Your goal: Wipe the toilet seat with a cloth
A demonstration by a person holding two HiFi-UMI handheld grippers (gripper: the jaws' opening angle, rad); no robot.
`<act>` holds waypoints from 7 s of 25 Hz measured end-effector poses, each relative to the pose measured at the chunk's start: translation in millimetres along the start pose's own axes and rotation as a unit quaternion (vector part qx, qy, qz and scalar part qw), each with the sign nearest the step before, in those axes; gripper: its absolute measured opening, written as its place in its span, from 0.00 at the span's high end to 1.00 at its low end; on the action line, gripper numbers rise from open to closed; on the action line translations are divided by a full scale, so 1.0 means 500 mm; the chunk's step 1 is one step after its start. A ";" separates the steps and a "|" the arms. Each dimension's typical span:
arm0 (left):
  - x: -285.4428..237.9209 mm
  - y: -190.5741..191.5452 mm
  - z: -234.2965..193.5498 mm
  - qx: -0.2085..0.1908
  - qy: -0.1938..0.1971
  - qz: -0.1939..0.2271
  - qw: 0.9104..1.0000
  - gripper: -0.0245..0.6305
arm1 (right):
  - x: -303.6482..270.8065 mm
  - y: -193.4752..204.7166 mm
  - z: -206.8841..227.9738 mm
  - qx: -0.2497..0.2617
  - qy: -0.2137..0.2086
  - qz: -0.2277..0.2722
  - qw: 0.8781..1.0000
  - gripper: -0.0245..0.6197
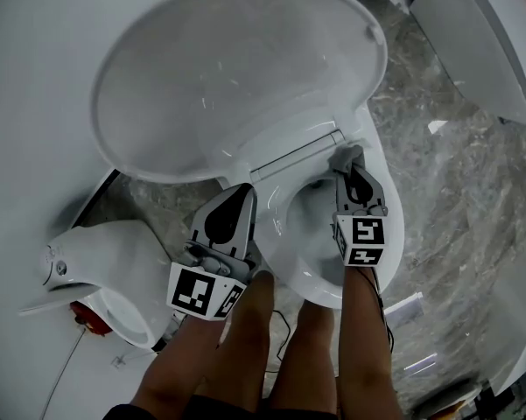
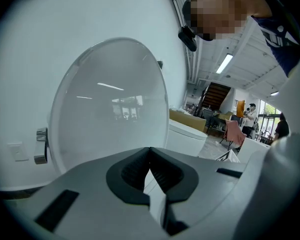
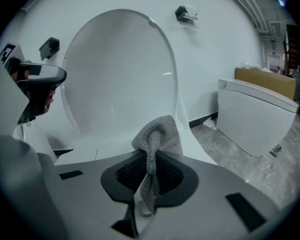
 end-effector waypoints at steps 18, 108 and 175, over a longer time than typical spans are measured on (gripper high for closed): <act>0.026 0.008 -0.049 0.007 -0.023 0.009 1.000 0.94 | -0.036 0.044 -0.276 0.106 -0.173 -0.028 0.979 0.87; 0.155 -0.015 -0.056 -0.015 -0.035 0.027 0.999 0.94 | 0.053 0.174 -0.402 0.009 -0.257 -0.143 0.956 0.88; 0.097 -0.029 0.100 -0.092 0.075 0.001 0.993 0.94 | 0.443 0.478 -0.167 -0.173 0.025 -0.259 0.950 0.88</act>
Point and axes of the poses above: the fingertips, and each gripper's own axes: x backward along the fingers, z to its right, y out of its underside, the point moved 2 cm from there along x, backward along the fingers, and after that the axes turned 5 degrees about -x, right-handed, at the moved point
